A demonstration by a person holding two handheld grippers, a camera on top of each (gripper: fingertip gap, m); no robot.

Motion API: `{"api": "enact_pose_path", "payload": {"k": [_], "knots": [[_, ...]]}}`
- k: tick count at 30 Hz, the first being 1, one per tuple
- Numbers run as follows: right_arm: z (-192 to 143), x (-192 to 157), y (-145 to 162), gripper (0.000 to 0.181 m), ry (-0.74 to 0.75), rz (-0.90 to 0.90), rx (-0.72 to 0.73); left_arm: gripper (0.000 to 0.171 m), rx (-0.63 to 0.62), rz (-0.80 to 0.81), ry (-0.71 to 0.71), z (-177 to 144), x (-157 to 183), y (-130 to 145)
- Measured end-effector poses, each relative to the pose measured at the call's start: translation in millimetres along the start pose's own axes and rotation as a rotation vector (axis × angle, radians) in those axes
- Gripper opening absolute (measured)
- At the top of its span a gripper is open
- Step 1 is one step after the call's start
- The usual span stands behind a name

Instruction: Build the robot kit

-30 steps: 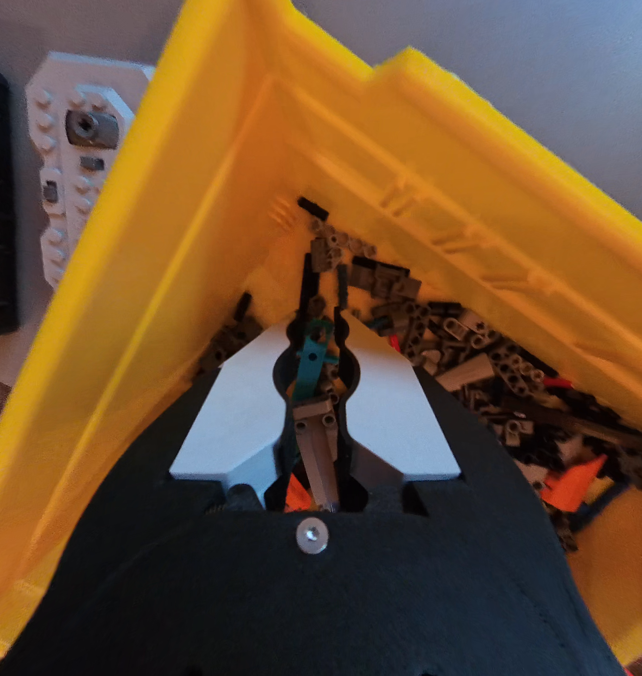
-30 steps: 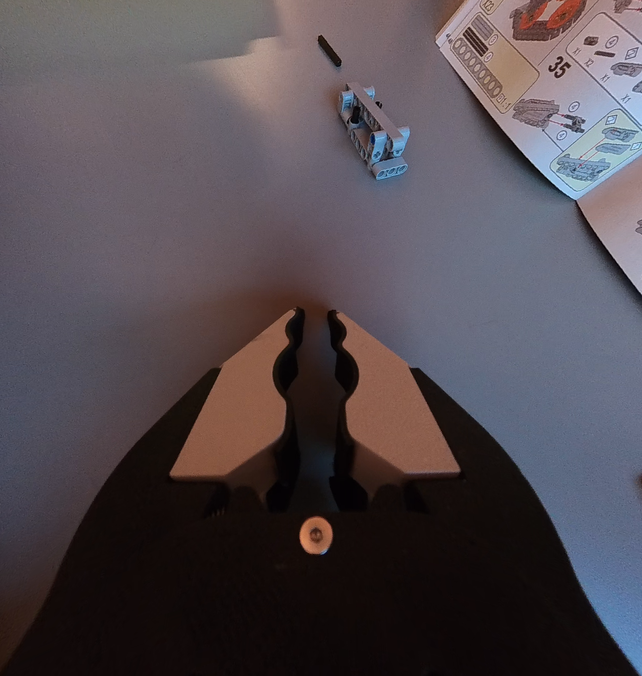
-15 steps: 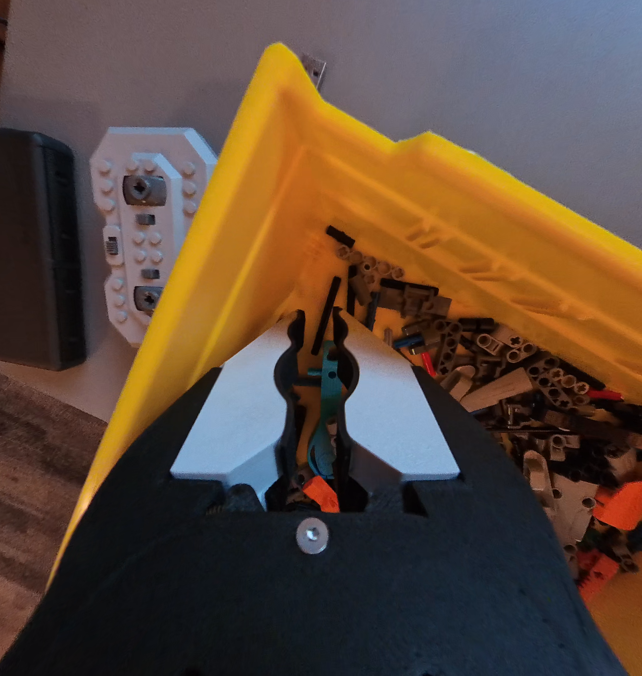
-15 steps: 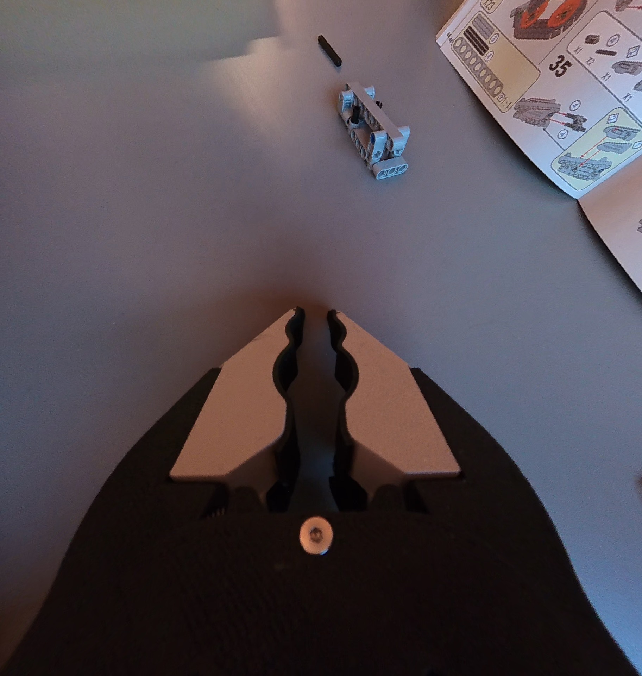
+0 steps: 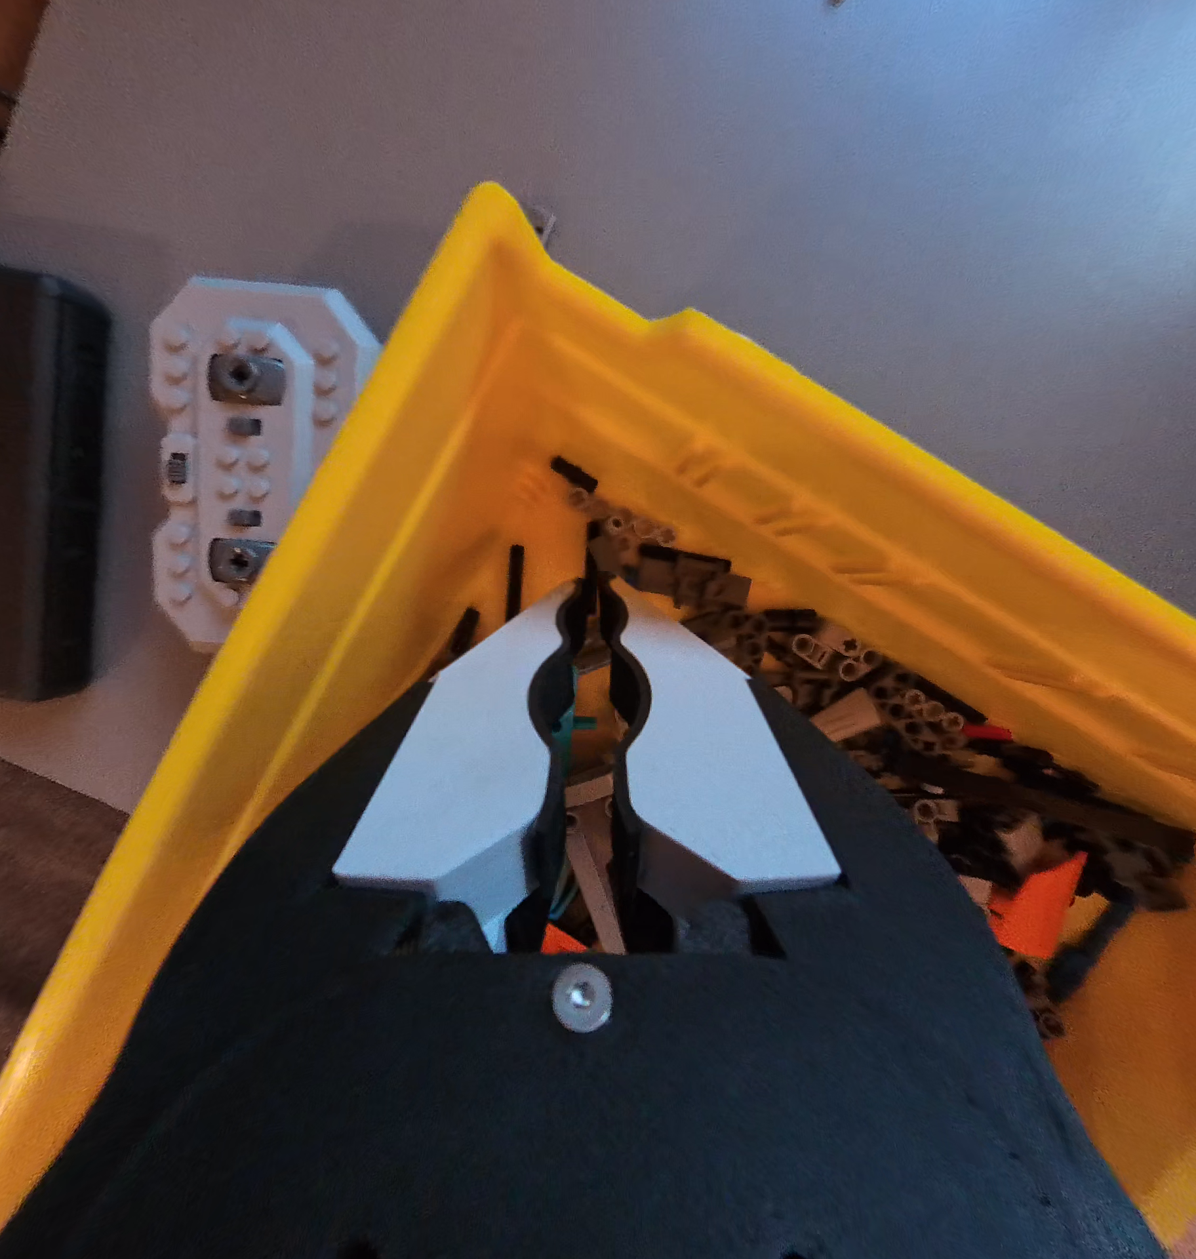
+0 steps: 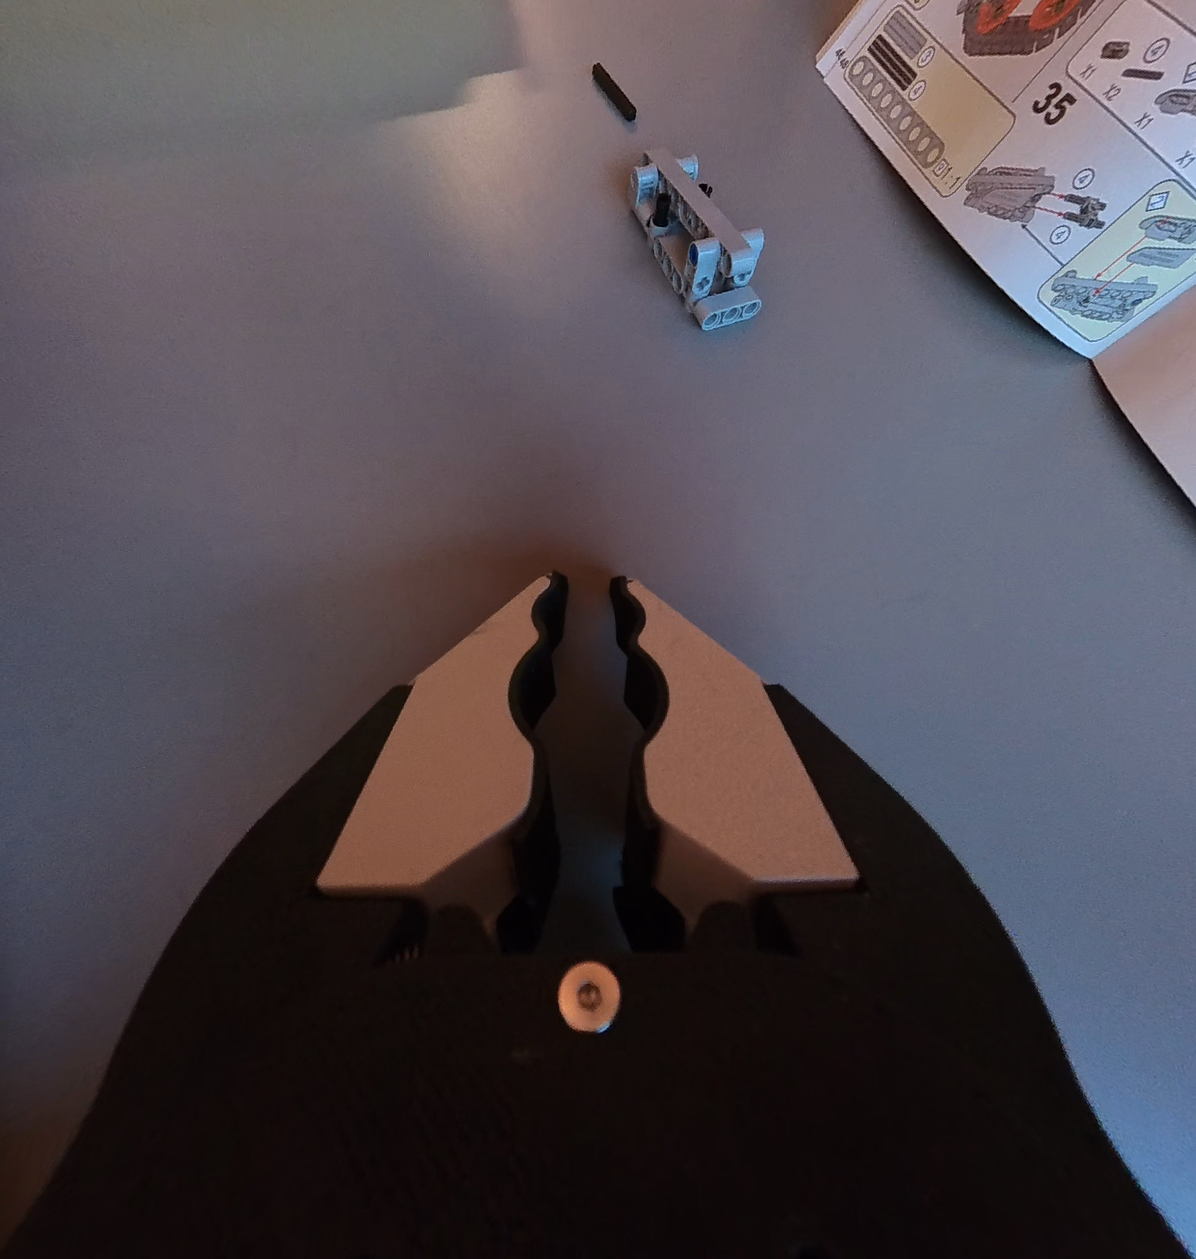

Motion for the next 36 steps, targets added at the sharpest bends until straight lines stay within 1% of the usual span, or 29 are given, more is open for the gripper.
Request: {"api": "enact_pose_path", "payload": {"k": [3,5,7,8,9,10,13,17,20,23,25,27,29,31,33,35,36], "knots": [[0.0,-0.2,0.0,0.015,0.002,-0.004,0.000,0.009,-0.079,0.031,-0.012,7.2,1.3,8.2],[-0.1,-0.5,-0.1,0.015,0.006,-0.012,0.001,0.012,-0.099,0.024,-0.005,13.0,1.8,10.9],[-0.2,-0.8,-0.1,0.015,0.008,-0.016,0.001,0.011,-0.103,0.029,-0.018,15.6,0.5,10.1],[-0.2,-0.7,-0.1,0.015,0.008,-0.015,0.001,0.011,-0.127,0.040,-0.028,16.9,-0.1,12.0],[-0.2,-0.6,-0.1,0.015,0.007,-0.014,0.001,0.005,-0.145,0.056,-0.026,17.8,0.8,13.3],[-0.1,-0.5,-0.1,0.015,0.006,-0.012,0.001,0.003,-0.157,0.074,-0.038,17.8,0.8,14.1],[-0.2,-0.6,-0.1,0.015,0.006,-0.012,0.000,0.002,-0.178,0.089,-0.052,15.2,-0.1,17.5],[-0.1,-0.3,0.0,0.015,0.004,-0.007,0.000,0.002,-0.170,0.021,-0.045,8.7,-4.5,23.8],[-0.2,-0.4,-0.1,0.015,0.004,-0.008,0.000,0.002,-0.133,-0.023,-0.041,2.2,-6.0,24.2],[-0.1,-0.4,-0.2,0.015,0.004,-0.007,0.000,0.002,-0.069,-0.040,-0.045,-10.3,-1.6,16.8],[-0.1,-0.5,-0.1,0.015,0.004,-0.007,0.000,0.002,-0.012,-0.031,-0.072,-25.5,3.6,6.2],[-0.1,-0.6,-0.1,0.015,0.004,-0.008,0.000,0.001,0.051,-0.005,-0.120,-47.1,11.5,-13.0],[0.0,-0.4,-0.1,0.014,0.001,-0.005,0.000,0.002,0.129,0.046,-0.142,-67.5,26.7,-46.5],[0.3,0.0,-0.1,0.015,-0.006,0.002,0.000,0.002,0.172,0.114,-0.099,-72.6,50.3,-88.8],[0.5,0.4,-0.2,0.015,-0.012,0.008,0.000,0.002,0.134,0.191,0.005,-54.7,76.5,-127.8],[0.6,0.3,-0.2,0.015,-0.012,0.007,0.000,0.002,0.047,0.269,0.093,-18.0,91.5,-155.2],[0.5,-0.1,-0.3,0.015,-0.008,0.000,0.001,0.002,-0.017,0.293,0.137,4.3,93.3,-162.2]]}}
Point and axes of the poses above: each gripper's, where its closed fingertips meet, z out along the fingers, y out of its underside, x = y × z across the jaws, the point moved 7 cm from there along -z, back along the fingers, and after that the axes turned 12 degrees about x, right-handed, at the moved point
